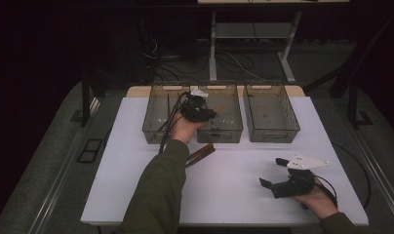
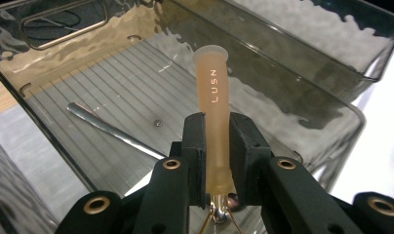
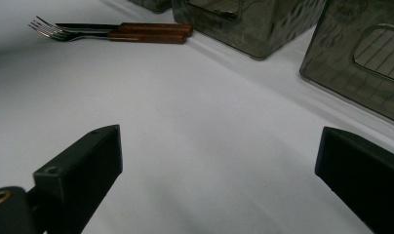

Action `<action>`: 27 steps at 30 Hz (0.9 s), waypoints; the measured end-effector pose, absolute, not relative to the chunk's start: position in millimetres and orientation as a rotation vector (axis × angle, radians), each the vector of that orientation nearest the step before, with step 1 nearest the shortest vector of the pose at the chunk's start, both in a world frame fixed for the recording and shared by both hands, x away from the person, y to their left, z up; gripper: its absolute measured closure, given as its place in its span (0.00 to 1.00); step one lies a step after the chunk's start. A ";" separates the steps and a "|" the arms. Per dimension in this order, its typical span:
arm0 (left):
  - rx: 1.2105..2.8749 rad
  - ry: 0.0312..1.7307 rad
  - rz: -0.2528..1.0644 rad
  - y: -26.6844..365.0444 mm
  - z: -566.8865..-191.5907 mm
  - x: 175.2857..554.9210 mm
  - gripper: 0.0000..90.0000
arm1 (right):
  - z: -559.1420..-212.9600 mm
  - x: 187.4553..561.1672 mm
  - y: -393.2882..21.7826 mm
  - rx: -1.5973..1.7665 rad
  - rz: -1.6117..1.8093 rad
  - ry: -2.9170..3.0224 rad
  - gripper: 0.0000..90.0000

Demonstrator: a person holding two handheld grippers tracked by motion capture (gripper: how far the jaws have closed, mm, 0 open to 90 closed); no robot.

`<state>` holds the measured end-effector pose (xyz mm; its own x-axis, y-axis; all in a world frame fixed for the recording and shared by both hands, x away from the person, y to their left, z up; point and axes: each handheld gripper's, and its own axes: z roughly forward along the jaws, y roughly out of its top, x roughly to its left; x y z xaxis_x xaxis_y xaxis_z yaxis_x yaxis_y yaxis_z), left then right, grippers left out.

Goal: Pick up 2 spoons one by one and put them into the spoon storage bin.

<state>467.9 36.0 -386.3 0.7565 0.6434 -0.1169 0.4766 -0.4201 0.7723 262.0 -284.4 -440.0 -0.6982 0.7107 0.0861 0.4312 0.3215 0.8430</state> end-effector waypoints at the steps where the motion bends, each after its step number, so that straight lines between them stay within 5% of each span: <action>1: 2.110 0.837 0.260 34.5 -386.1 468.0 0.86 | -439.9 261.9 -284.4 1.026 1.320 2.293 0.04; 11: 2.157 0.845 0.275 28.2 -387.0 468.7 0.84 | -439.3 261.2 -284.1 1.023 1.323 2.293 0.04; 27: 2.064 0.775 0.237 29.7 -378.9 455.3 0.50 | -440.1 262.0 -283.6 1.021 1.315 2.298 0.04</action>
<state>455.3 29.7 -378.9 0.7858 0.6068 -0.1200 0.4365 -0.4065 0.8026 262.0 -283.6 -440.1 -0.7012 0.7081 0.0832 0.4305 0.3275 0.8411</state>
